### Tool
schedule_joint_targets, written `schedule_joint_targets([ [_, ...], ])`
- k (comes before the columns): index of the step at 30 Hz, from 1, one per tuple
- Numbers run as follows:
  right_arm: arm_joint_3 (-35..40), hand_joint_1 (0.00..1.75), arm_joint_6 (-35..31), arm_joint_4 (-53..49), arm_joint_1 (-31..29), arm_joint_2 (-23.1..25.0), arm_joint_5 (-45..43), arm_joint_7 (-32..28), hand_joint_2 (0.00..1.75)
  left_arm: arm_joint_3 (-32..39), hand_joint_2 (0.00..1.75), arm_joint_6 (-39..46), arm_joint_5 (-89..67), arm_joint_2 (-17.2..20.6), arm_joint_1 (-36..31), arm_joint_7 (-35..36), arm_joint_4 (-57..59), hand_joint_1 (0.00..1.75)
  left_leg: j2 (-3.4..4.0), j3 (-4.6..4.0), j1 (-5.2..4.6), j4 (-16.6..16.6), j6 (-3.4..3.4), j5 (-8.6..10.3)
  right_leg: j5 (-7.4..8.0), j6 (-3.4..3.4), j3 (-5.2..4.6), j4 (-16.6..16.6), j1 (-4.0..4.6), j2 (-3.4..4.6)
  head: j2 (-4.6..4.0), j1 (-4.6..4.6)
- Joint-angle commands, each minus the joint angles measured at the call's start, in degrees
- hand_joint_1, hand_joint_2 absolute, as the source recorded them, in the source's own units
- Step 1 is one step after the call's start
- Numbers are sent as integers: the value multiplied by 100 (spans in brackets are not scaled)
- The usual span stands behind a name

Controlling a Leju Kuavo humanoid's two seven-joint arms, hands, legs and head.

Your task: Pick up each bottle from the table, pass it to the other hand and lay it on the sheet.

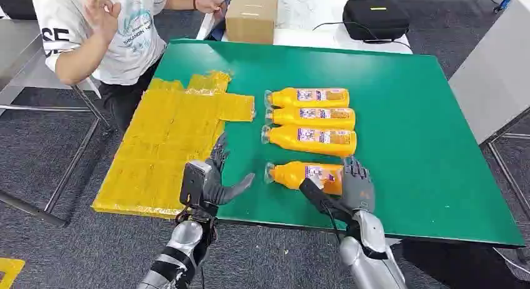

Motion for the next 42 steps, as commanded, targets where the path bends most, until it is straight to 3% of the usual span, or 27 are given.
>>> schedule_joint_targets([
  [1, 616, 0, 691, 1728, -849, -402, 41, 52, 175, 272, 175, -199, 106, 35, -152, 64, 175, 0, 8, 22, 3, -5, -4, -6, -3, -6, 20, -7, 3, 8, 0, 0],
  [6, 651, 0, 977, 2074, -996, -438, -147, -169, 175, 277, 175, -277, 138, 26, -212, 61, 290, 0, 4, 42, 4, -7, -6, -6, -5, -8, 40, -10, 4, 3, 0, 2],
  [7, 693, 24, 1006, 2168, -1043, -437, -145, -194, 175, 283, 175, -296, 157, 15, -234, 56, 337, 0, -1, 46, 4, -7, -5, -4, -5, -8, 43, -12, 5, -2, 0, 0],
  [8, 714, 162, 1062, 2289, -1098, -420, -262, -335, 175, 281, 175, -334, 181, 13, -262, 34, 400, 0, -1, 49, 4, -5, -3, -3, -3, -7, 45, -13, 5, -4, 0, 2],
  [9, 734, 175, 1088, 2346, -1123, -418, -320, -398, 175, 281, 175, -345, 192, 14, -276, 21, 428, 0, -6, 67, 5, -10, -6, -4, -6, -11, 62, -18, 6, -8, 0, 2],
  [16, 917, 175, 1071, 2469, -1217, -380, -586, -580, 175, 296, 175, -373, 248, 39, -336, -70, 497, 0, -4, 85, 4, -6, -3, -6, 0, -25, 67, -17, 5, -3, 0, 2],
  [19, 890, 175, 1119, 2205, -1138, -396, -1113, -888, 175, 296, 175, -324, 254, 65, -369, -111, 528, 0, -8, 98, 5, -8, -2, -4, -2, -24, 47, -19, 5, -3, 0, 2],
  [25, 860, 175, 1142, 1730, -956, -417, -1572, -1068, 175, 283, 175, -201, 188, 101, -434, -165, 603, 0, 6, 110, 7, -9, -2, -8, 9, -18, 101, -20, 8, 6, 0, 2],
  [28, 509, 175, 1238, 1052, -616, -275, -2578, -1464, 175, 233, 175, 44, 20, 140, -525, -251, 682, 0, 22, 111, 8, -7, -9, -14, 9, -19, 95, -18, 10, 18, 0, 2],
  [31, 369, 175, 1021, 272, -203, -88, -3075, -1539, 175, 225, 175, 167, -24, 146, -604, -306, 737, 0, 17, 108, 11, -8, -13, -14, 7, -24, 89, -19, 13, 15, 0, 4],
  [34, 248, 175, 289, -474, 195, 354, -3308, -1719, 175, 181, 175, 242, -42, 158, -635, -195, 706, 0, 27, 105, 8, -7, -12, -16, 8, -22, 83, -14, 10, 26, 0, 2],
  [38, 500, 175, -461, -421, 93, 638, -3107, -1859, 175, 61, 175, 0, 107, 176, -701, -15, 738, 0, 33, 87, 7, -3, -12, -15, 7, -21, 67, -6, 8, 31, 0, 2],
  [42, 500, 175, -461, -421, 93, 638, -3107, -1859, 175, 61, 175, 0, 107, 176, -701, -15, 738, 0, 33, 87, 7, -3, -12, -15, 7, -21, 67, -6, 8, 31, 0, 2],
])
